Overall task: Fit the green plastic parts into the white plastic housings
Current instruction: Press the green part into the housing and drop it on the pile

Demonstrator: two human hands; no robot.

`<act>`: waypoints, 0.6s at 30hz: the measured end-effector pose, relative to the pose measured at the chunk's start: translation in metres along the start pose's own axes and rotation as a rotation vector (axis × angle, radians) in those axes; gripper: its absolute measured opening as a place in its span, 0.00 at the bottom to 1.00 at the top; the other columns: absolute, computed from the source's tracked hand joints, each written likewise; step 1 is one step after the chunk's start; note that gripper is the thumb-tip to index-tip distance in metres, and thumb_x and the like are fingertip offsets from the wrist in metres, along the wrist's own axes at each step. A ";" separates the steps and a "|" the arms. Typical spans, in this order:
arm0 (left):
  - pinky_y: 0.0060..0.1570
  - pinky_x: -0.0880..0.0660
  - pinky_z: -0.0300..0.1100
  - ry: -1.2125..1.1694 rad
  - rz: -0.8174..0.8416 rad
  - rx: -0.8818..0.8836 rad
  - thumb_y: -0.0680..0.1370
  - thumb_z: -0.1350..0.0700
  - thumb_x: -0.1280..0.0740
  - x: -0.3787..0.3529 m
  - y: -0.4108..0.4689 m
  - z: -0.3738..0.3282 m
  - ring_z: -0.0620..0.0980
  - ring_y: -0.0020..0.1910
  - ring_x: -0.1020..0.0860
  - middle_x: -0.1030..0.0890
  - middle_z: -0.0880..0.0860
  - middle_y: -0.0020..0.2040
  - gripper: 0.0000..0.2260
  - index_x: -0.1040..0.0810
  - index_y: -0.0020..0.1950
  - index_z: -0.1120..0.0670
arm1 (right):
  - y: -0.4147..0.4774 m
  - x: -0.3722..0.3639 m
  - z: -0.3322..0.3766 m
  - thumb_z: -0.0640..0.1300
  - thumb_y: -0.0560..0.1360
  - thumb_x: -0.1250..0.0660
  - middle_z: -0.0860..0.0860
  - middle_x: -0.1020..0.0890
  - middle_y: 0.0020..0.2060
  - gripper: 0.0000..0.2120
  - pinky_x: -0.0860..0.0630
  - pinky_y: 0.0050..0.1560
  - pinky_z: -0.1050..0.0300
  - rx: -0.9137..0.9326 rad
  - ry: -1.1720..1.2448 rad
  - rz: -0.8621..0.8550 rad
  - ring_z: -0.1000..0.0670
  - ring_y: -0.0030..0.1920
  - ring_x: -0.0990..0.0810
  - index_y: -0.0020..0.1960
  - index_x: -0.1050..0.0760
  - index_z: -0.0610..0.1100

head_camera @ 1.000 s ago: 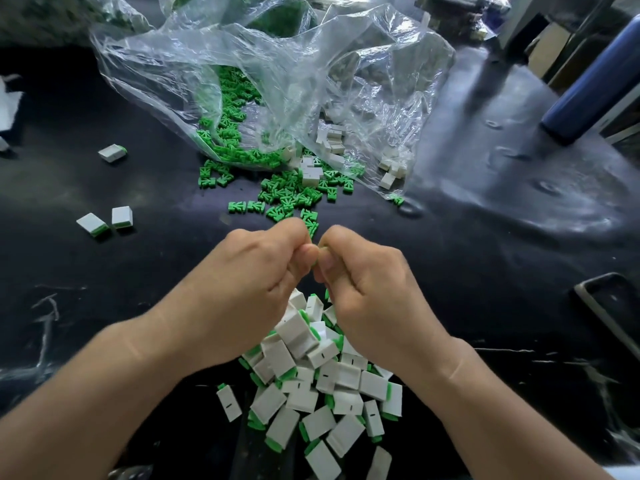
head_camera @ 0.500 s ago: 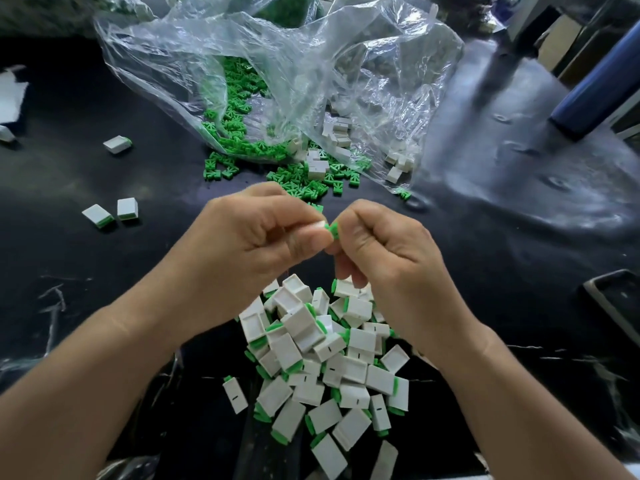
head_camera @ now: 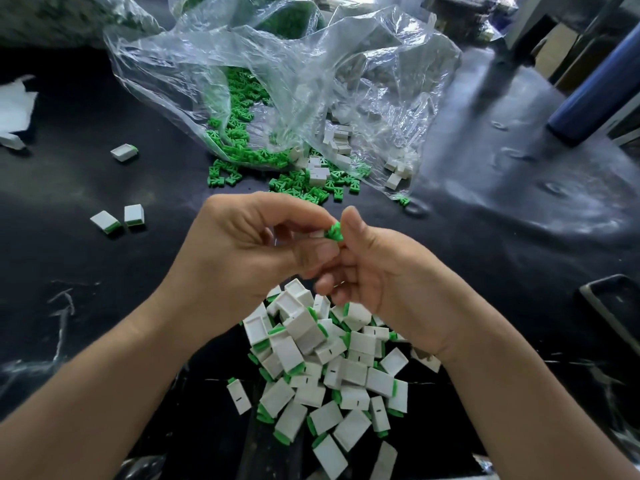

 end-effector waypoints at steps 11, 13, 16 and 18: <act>0.30 0.23 0.40 -0.139 0.169 0.112 0.62 0.59 0.28 -0.010 0.001 0.002 0.52 0.28 0.21 0.18 0.60 0.34 0.13 0.17 0.46 0.56 | -0.004 -0.012 -0.006 0.60 0.70 0.42 0.51 0.23 0.28 0.24 0.30 0.33 0.64 -0.134 0.081 0.093 0.54 0.30 0.27 0.44 0.28 0.38; 0.30 0.22 0.41 -0.165 0.147 0.125 0.62 0.59 0.28 -0.008 0.002 0.003 0.54 0.27 0.21 0.18 0.62 0.34 0.12 0.17 0.45 0.57 | -0.003 -0.014 -0.007 0.63 0.72 0.43 0.50 0.22 0.29 0.25 0.29 0.32 0.64 -0.150 0.100 0.120 0.54 0.30 0.26 0.43 0.27 0.40; 0.28 0.23 0.40 -0.175 0.152 0.133 0.62 0.61 0.28 -0.011 0.000 0.002 0.53 0.25 0.21 0.19 0.58 0.29 0.10 0.17 0.43 0.59 | -0.001 -0.013 -0.010 0.64 0.69 0.45 0.52 0.23 0.28 0.26 0.30 0.31 0.65 -0.157 0.112 0.113 0.54 0.30 0.27 0.45 0.26 0.42; 0.27 0.24 0.40 -0.193 0.155 0.154 0.63 0.65 0.28 -0.014 0.000 0.003 0.53 0.23 0.22 0.20 0.54 0.28 0.09 0.18 0.42 0.61 | 0.000 -0.013 -0.010 0.63 0.70 0.44 0.53 0.24 0.27 0.22 0.30 0.30 0.65 -0.138 0.104 0.105 0.54 0.30 0.28 0.47 0.22 0.48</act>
Point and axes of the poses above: each hand's wrist, its own y-axis towards the middle knuckle, its own x-axis out of the back of the hand, z = x × y, the point moved 5 cm from there along y, towards the middle knuckle
